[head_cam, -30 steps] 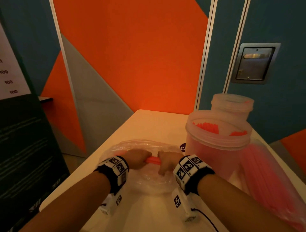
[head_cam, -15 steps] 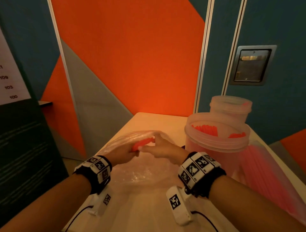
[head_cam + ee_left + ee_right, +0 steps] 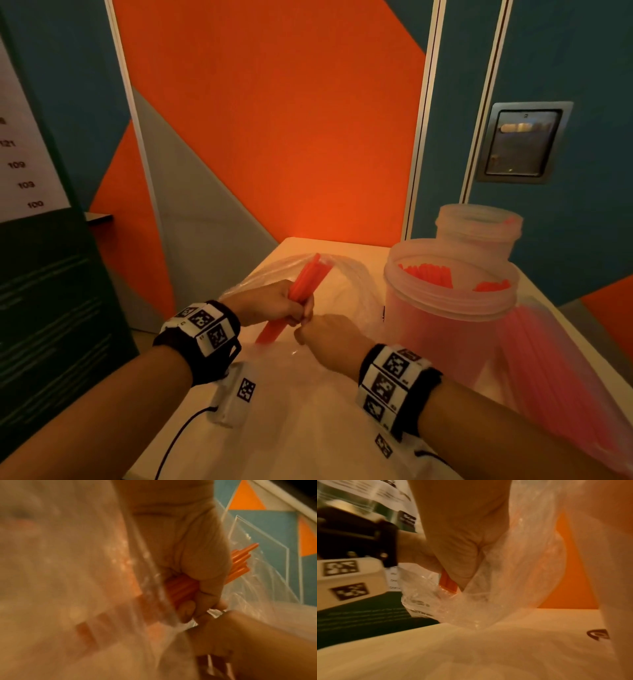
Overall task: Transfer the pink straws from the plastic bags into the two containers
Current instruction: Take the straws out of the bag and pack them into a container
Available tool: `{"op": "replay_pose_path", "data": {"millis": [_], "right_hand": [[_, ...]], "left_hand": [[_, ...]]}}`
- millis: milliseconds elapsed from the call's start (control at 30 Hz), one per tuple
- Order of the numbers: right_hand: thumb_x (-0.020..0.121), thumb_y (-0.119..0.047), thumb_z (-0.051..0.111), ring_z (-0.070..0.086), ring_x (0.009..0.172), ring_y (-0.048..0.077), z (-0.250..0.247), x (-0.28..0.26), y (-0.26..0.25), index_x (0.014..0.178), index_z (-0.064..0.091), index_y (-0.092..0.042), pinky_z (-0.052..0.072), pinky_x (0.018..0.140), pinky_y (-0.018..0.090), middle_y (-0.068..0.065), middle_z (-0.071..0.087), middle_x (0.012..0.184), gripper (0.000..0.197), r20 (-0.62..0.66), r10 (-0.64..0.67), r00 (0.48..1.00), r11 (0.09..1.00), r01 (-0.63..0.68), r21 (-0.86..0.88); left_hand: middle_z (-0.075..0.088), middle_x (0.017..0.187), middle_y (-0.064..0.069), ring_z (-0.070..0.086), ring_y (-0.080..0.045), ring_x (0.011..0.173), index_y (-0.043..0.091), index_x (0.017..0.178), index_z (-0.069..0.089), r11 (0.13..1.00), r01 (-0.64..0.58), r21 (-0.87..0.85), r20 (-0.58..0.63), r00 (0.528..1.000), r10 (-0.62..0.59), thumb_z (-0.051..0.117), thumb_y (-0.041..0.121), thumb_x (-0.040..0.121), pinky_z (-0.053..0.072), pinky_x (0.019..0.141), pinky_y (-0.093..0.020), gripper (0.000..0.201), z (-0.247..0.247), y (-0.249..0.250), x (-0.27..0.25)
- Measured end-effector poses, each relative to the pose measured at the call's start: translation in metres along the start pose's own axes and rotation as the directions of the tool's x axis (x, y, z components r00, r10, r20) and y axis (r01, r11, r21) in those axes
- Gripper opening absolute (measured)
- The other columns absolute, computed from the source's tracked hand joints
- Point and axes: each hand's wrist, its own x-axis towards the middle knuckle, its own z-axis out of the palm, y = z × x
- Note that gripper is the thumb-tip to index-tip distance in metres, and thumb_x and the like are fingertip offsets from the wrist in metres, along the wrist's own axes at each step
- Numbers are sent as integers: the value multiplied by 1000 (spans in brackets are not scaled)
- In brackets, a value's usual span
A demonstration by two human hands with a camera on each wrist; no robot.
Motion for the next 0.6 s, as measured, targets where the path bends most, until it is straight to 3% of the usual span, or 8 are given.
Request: {"op": "replay_pose_path", "data": {"millis": [100, 200, 300, 367, 433, 467, 600], "right_hand": [[95, -7, 38, 57, 106, 35, -5, 9, 10, 121, 57, -7, 46, 85, 40, 18, 56, 118, 32, 13, 84, 996, 995, -84, 55], [95, -4, 38, 53, 111, 35, -6, 17, 23, 121, 56, -2, 40, 93, 38, 20, 56, 119, 31, 43, 118, 992, 978, -124, 170], [95, -11, 44, 54, 108, 30, -9, 19, 35, 115, 61, -2, 38, 87, 31, 16, 60, 118, 28, 117, 140, 983, 958, -164, 235], [89, -8, 53, 59, 95, 27, -15, 19, 38, 108, 67, -5, 38, 73, 25, 14, 66, 111, 24, 221, 85, 972, 946, -148, 289], [85, -5, 56, 62, 93, 26, -18, 21, 37, 102, 70, -7, 39, 72, 23, 13, 70, 103, 22, 219, 15, 976, 934, -92, 345], [85, -5, 56, 62, 94, 26, -19, 22, 37, 101, 70, -8, 40, 74, 24, 12, 70, 102, 21, 176, 11, 984, 936, -72, 345], [91, -3, 46, 58, 103, 32, -12, 23, 41, 110, 61, -10, 44, 79, 36, 13, 60, 112, 25, -60, 176, 983, 956, -157, 247]], "left_hand": [[60, 80, -4, 53, -10, 70, 23, 63, 59, 994, -33, 100, -58, 998, 39, 51, -10, 76, 43, 67, -19, 37, -8, 3, -3], [59, 79, 8, 51, 4, 67, 25, 65, 57, 962, -50, 269, -102, 992, 80, 54, -2, 83, 38, 65, -10, 33, -9, 4, -7], [56, 87, 12, 43, 2, 76, 25, 72, 62, 711, -86, 698, -162, 948, 275, 57, 12, 84, 31, 69, -12, 18, -6, -9, -8], [53, 92, 10, 45, -6, 83, 22, 78, 63, 669, -63, 741, -173, 944, 280, 50, 16, 83, 37, 74, -21, 15, -6, -27, -6], [54, 92, 12, 51, -9, 85, 29, 79, 60, 624, -65, 779, -225, 899, 374, 41, 26, 79, 47, 75, -32, 19, -5, -45, -4], [56, 92, 11, 52, -9, 84, 30, 77, 59, 612, -101, 784, -229, 870, 438, 42, 27, 78, 47, 75, -33, 17, -3, -47, -5], [56, 91, 2, 48, -5, 84, 23, 78, 56, 620, -319, 716, -245, 717, 652, 58, 20, 79, 37, 77, -18, 4, 7, -36, -11]]}}
